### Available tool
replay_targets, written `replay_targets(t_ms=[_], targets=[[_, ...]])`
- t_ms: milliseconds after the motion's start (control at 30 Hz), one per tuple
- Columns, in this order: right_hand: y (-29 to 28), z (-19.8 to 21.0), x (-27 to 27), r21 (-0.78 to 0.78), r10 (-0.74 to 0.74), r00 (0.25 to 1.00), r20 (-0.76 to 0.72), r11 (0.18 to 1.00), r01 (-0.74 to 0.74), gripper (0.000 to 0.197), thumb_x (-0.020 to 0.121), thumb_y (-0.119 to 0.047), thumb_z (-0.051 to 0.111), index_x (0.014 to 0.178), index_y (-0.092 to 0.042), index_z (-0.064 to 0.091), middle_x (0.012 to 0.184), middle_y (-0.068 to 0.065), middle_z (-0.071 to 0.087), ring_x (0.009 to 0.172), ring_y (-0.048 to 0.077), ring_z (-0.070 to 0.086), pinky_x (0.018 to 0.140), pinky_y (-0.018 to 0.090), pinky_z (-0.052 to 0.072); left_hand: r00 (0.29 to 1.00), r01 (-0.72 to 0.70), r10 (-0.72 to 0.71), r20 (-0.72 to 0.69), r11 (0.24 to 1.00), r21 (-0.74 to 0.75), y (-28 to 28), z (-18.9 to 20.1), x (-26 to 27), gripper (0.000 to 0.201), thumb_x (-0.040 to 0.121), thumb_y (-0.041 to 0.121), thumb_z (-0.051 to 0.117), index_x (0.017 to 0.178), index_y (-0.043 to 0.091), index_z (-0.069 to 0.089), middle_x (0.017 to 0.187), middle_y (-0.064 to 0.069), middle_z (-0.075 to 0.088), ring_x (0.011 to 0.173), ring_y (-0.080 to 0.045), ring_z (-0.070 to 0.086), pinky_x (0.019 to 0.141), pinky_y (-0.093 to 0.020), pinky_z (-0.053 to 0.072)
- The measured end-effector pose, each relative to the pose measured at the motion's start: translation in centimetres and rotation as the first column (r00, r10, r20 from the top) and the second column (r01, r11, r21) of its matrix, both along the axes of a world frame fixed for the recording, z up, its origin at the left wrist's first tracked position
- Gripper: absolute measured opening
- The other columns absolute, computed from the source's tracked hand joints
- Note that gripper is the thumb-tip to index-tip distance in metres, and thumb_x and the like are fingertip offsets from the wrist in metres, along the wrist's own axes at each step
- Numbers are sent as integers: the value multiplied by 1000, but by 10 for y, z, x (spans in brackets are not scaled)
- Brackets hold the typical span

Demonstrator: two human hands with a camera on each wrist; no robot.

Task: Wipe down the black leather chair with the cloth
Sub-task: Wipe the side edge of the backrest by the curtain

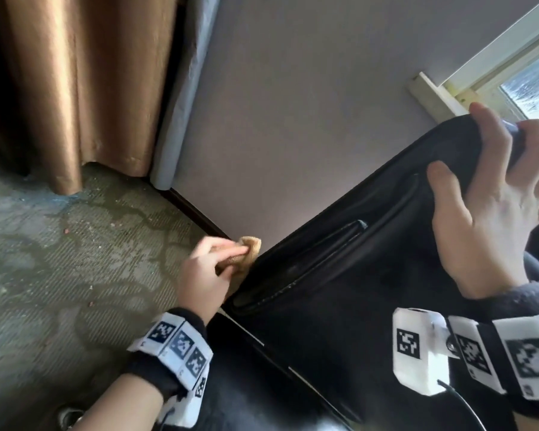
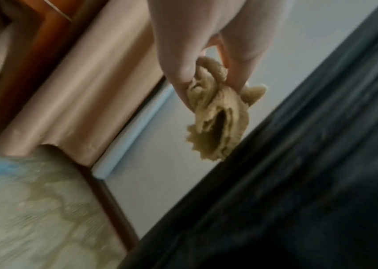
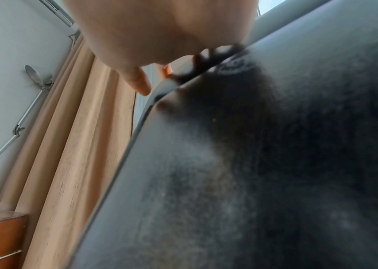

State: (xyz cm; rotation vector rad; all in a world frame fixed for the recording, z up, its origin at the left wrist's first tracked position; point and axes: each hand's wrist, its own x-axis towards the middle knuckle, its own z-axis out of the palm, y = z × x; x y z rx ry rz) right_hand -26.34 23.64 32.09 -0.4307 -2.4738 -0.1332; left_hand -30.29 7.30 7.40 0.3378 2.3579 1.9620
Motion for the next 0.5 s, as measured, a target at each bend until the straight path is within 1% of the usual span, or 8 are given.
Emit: replay_targets(t_ms=[67, 167, 233, 300, 333, 400, 433, 500], targets=[[2, -1, 1, 1, 4, 1000, -12, 1000, -4, 55, 81, -43, 41, 135, -37, 28, 141, 13, 27, 137, 32, 20, 108, 62, 21, 987, 44, -39, 156, 999, -25, 10, -21, 18, 35, 73, -15, 63, 93, 11, 73, 97, 2, 61, 91, -15, 60, 76, -2, 40], [6, -4, 0, 5, 10, 1000, -28, 1000, -10, 57, 80, -43, 43, 134, -40, 27, 141, 11, 28, 137, 32, 22, 108, 62, 20, 952, -11, 16, 304, 1000, -20, 21, -51, 33, 30, 74, -14, 62, 89, 11, 70, 98, -5, 65, 90, -19, 62, 76, -14, 42], [9, -5, -3, -3, 13, 999, -40, 1000, -13, 58, 78, -44, 44, 133, -44, 25, 141, 9, 29, 137, 31, 24, 108, 62, 21, 916, -38, 38, 399, 999, -8, 24, -65, 33, 21, 78, -9, 62, 88, 9, 67, 90, -7, 67, 73, -17, 65, 59, -15, 47], [13, -7, -5, -1, 17, 998, -53, 1000, -17, 58, 77, -45, 45, 131, -48, 22, 141, 9, 31, 137, 30, 24, 109, 61, 21, 861, -53, 6, 508, 995, 79, 26, -71, 34, 10, 82, -5, 60, 84, 4, 63, 68, -14, 68, 44, -17, 60, 35, -21, 42], [15, -8, -5, 1, 17, 998, -62, 1000, -17, 58, 77, -46, 45, 130, -49, 21, 141, 9, 32, 137, 30, 24, 109, 61, 21, 834, -51, -29, 550, 990, 129, 26, -72, 35, 12, 84, -4, 59, 78, 5, 62, 55, -12, 65, 35, -15, 55, 31, -19, 39], [18, -11, -6, 1, 11, 997, -74, 1000, -11, 58, 78, -46, 45, 130, -51, 19, 142, 9, 31, 137, 29, 23, 109, 60, 21, 807, -24, -65, 587, 990, 142, 22, -77, 38, 25, 85, -5, 58, 65, 10, 61, 42, 0, 59, 34, -7, 55, 36, -18, 46], [17, -11, -7, 3, 8, 997, -74, 1000, -8, 58, 78, -47, 44, 130, -50, 19, 142, 9, 31, 138, 29, 23, 109, 60, 21, 809, 2, -61, 585, 995, 101, 20, -79, 37, 25, 84, -5, 60, 66, 13, 63, 47, 2, 62, 41, -6, 60, 44, -20, 52], [13, -10, -6, 17, -8, 998, -57, 1000, 9, 59, 78, -45, 44, 133, -45, 22, 143, 10, 29, 138, 31, 22, 109, 61, 21, 838, 47, -1, 545, 996, -71, 13, -82, 33, 23, 81, -7, 60, 80, 14, 69, 77, -1, 72, 68, -12, 68, 64, -26, 56]])
